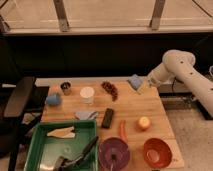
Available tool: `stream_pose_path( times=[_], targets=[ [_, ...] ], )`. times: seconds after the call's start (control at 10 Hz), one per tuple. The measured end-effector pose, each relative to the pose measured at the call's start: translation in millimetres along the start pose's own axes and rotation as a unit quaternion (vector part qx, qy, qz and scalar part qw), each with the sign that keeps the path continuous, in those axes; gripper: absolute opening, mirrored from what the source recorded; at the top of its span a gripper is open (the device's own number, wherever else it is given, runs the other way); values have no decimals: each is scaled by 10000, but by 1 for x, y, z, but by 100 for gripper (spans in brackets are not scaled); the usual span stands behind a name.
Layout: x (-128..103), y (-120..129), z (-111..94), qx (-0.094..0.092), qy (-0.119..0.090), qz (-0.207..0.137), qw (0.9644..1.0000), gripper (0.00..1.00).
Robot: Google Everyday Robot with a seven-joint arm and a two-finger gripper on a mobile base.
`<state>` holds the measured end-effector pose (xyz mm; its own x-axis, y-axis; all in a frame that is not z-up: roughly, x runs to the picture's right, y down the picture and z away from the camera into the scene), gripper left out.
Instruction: Place sponge in table surface
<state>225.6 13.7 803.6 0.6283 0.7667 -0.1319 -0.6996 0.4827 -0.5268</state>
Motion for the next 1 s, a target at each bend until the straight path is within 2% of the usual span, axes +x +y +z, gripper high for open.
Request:
stream_pose_path(
  times=[0.3, 0.7, 0.9, 1.0],
  targets=[
    [21, 0, 38, -186, 251, 152, 9994, 24],
    [51, 5, 94, -506, 583, 339, 9964, 25],
    [63, 7, 111, -627, 713, 419, 9946, 39],
    [69, 7, 116, -691, 772, 476, 9935, 50]
  ],
)
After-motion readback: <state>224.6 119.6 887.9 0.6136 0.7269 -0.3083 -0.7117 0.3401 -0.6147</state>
